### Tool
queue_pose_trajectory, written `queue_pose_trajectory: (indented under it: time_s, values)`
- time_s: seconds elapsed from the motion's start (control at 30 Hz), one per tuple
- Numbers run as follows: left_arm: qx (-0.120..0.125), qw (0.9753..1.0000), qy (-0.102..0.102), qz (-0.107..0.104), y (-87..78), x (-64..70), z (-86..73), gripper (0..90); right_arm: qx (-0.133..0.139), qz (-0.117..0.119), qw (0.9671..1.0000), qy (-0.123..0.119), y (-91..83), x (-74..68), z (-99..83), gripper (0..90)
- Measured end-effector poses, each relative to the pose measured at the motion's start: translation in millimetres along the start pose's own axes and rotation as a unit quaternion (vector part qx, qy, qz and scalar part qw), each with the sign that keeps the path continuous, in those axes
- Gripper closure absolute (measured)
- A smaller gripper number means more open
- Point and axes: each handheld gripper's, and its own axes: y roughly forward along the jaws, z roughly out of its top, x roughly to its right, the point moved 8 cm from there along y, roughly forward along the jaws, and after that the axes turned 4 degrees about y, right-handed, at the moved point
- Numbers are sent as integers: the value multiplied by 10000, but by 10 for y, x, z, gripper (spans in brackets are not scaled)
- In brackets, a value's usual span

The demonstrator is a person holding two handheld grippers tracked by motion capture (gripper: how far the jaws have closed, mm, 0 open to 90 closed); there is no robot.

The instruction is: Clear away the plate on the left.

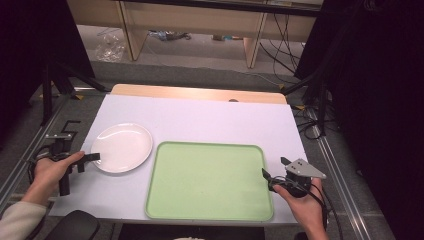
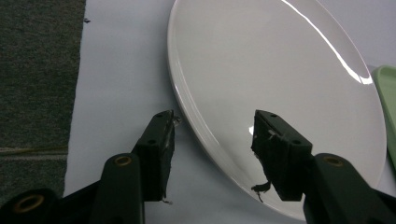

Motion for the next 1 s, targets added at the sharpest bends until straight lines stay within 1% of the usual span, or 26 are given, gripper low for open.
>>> queue_pose_trajectory:
  time_s: [0.07, 0.1, 0.13, 0.2, 0.23, 0.33, 0.37, 0.4, 0.43, 0.47, 0.53, 0.57, 0.63, 0.67, 0.7, 0.73, 0.8, 0.87, 0.93, 1.0]
  values:
    - [-81, 10000, -15, -30, 2, -10, -11, 495, -4, -4, 10000, -6, 0, 0, -1, 235]
    - [-47, 9999, -130, -64, 15, 0, -5, 500, -2, -3, 10000, -7, 0, -1, 0, 235]
    - [-78, 9998, -161, -64, 20, -12, -7, 512, 2, -4, 10000, -12, 0, -2, 2, 235]
    - [-104, 9998, -162, -86, 17, -21, -6, 517, -16, 10, 10000, 11, -1, -8, -1, 234]
    - [-41, 9995, -282, -112, 29, -9, 8, 522, -40, 29, 10000, 44, -3, -16, -5, 235]
    - [-78, 9993, -322, -160, 39, -13, 11, 542, 5, -5, 10000, -10, 0, -2, 3, 234]
    - [-120, 9993, -300, -164, 37, -22, 8, 547, -34, 23, 10000, 36, -2, -14, -3, 235]
    - [-70, 9989, -429, -171, 47, -6, 23, 552, -40, 29, 10000, 41, -3, -17, -4, 235]
    - [-94, 9990, -410, -179, 46, -19, 24, 558, -42, 27, 10000, 41, -3, -17, -4, 234]
    - [-102, 9984, -515, -220, 50, -25, 30, 568, -42, 28, 10000, 43, -3, -16, -5, 235]
    - [-107, 9976, -618, -280, 55, -31, 36, 584, -45, 31, 10000, 42, -3, -17, -5, 235]
    - [-53, 9970, -714, -298, 65, -28, 45, 588, -47, 31, 10000, 42, -3, -18, -5, 235]
    - [-36, 9966, -754, -318, 70, -34, 46, 594, -46, 30, 10000, 41, -2, -18, -5, 235]
    - [-20, 9965, -767, -340, 73, -42, 42, 608, -2, -3, 10000, -14, 1, -4, 3, 235]
    - [-37, 9962, -789, -353, 70, -46, 40, 623, -49, 30, 10000, 41, -2, -18, -5, 235]
    - [-21, 9960, -819, -357, 71, -55, 39, 644, -50, 31, 10000, 41, -2, -18, -5, 235]
    - [-43, 9953, -897, -356, 70, -71, 38, 654, -26, 11, 10000, 9, 0, -10, -1, 235]
    - [-59, 9944, -984, -375, 73, -81, 36, 697, -8, -2, 10000, -19, 1, -5, 2, 235]
    - [-58, 9943, -997, -379, 76, -83, 37, 703, -7, -1, 10000, -13, 1, -5, 2, 235]
    - [-52, 9937, -1060, -360, 81, -86, 41, 715, -13, -2, 10000, -19, 2, -5, 1, 234]
